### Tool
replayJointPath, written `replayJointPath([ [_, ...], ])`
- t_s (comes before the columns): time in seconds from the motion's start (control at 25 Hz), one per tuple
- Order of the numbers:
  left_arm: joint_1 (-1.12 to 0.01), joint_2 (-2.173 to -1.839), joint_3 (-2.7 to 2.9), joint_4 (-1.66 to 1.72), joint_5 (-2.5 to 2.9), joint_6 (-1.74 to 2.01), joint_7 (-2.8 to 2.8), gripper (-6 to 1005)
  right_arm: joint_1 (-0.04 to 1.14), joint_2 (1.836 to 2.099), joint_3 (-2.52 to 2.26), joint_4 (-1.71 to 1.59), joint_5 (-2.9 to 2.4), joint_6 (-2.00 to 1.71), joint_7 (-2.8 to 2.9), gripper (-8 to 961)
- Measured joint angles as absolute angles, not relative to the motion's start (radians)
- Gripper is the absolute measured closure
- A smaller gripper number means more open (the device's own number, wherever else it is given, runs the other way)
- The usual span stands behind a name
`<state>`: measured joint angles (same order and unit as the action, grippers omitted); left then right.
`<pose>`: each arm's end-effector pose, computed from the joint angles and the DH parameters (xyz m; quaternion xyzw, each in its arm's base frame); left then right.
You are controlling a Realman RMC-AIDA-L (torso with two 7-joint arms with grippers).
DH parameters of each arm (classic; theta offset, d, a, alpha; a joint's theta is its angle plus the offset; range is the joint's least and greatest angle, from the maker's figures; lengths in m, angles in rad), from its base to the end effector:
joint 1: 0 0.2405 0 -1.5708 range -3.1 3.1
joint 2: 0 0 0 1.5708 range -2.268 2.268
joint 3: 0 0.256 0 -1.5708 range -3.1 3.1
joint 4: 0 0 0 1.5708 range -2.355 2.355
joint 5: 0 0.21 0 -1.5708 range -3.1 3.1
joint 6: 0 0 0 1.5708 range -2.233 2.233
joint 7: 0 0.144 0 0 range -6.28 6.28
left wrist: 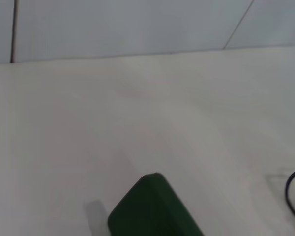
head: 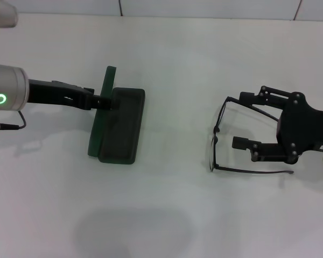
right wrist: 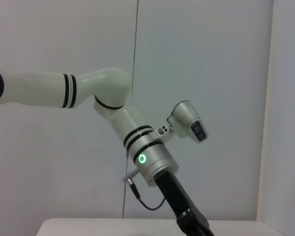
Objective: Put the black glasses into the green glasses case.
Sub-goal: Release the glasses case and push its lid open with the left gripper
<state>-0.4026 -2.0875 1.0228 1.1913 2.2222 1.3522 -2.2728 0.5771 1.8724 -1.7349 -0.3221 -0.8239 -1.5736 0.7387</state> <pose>-0.2546 0.3503 0.0350 -0.8734 -0.4299 -0.0791 0.2145 0.2305 0.3168 -0.0098 -0.9289 -0.0253 0.3532 0.1086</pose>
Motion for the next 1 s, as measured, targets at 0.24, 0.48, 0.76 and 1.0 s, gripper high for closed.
replayJointPath([
  [0.24, -0.412, -2.087, 1.061, 1.194, 2.265, 1.326, -2.298, 143, 0.579, 1.875, -1.735, -0.322, -0.824, -1.573, 0.738, 140],
  [0.48, -0.428, -2.088, 1.092, 1.193, 2.321, 1.306, -2.314, 147, 0.578, 1.875, -1.735, -0.322, -0.824, -1.567, 0.738, 140],
  [0.76, -0.441, -2.088, 1.088, 1.195, 2.335, 1.291, -2.323, 357, 0.579, 1.876, -1.735, -0.322, -0.824, -1.563, 0.738, 140],
  [1.0, -0.443, -2.087, 1.081, 1.191, 2.334, 1.288, -2.316, 615, 0.581, 1.876, -1.735, -0.322, -0.824, -1.551, 0.735, 140],
])
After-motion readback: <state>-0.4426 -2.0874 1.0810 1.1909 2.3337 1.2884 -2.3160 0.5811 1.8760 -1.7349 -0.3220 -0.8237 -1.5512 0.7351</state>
